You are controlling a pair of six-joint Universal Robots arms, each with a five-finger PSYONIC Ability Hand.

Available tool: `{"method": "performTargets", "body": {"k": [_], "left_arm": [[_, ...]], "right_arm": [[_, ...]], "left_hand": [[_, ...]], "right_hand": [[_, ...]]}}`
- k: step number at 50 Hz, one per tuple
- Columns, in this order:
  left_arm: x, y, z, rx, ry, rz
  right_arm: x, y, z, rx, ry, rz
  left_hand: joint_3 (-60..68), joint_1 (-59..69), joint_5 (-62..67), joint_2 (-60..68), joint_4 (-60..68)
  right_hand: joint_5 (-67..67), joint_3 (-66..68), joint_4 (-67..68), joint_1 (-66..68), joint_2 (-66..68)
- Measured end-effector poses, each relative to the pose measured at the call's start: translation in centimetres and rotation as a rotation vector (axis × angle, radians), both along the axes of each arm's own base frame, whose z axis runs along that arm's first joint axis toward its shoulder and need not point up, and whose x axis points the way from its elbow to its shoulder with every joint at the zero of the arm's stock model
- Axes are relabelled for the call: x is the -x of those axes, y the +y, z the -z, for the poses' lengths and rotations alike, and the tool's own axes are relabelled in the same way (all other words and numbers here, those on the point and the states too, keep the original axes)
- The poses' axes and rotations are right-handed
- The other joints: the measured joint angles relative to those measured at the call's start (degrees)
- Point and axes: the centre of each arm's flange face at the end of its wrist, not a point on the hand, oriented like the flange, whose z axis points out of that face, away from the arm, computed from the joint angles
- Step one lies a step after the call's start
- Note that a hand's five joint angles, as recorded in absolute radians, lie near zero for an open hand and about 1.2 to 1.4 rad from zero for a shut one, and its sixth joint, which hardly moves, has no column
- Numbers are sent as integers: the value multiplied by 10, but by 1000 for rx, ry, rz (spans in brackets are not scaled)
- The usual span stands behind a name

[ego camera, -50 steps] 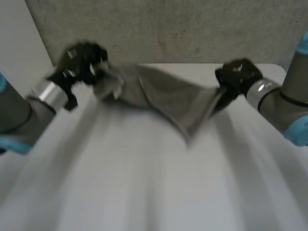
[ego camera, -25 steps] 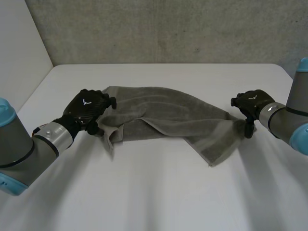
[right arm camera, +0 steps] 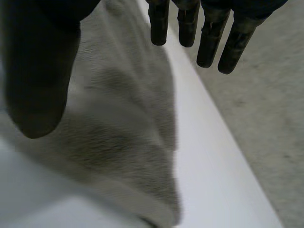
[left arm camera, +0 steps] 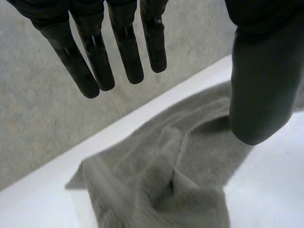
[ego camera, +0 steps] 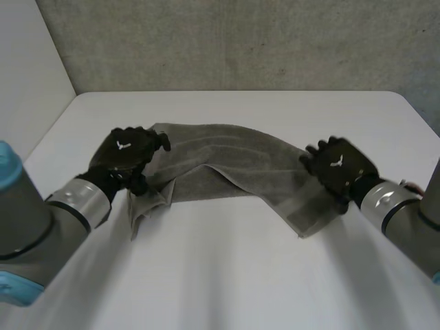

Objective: Fold the towel.

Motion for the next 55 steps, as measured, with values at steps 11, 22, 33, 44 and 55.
{"method": "performTargets", "body": {"k": [11,22,33,44,55], "left_arm": [[9,3,45,-28,-207,-83],[9,-5,60,1,-258,-84],[7,-15,61,30,-243,-105],[5,-21,63,26,-244,-119],[4,-22,64,24,-245,-123]], "right_arm": [[-4,15,35,-190,-31,44],[-12,20,45,-269,-102,52],[-14,16,60,-289,-93,48],[-17,9,61,-258,-103,45],[-19,4,59,-238,-110,44]], "left_hand": [[0,0,1,0,0],[0,0,2,0,0],[1,0,6,2,0],[4,0,10,2,1],[4,0,10,2,1]], "right_hand": [[29,15,11,25,15],[135,120,121,121,117],[228,220,216,227,218],[229,232,228,239,226],[252,246,242,253,239]]}}
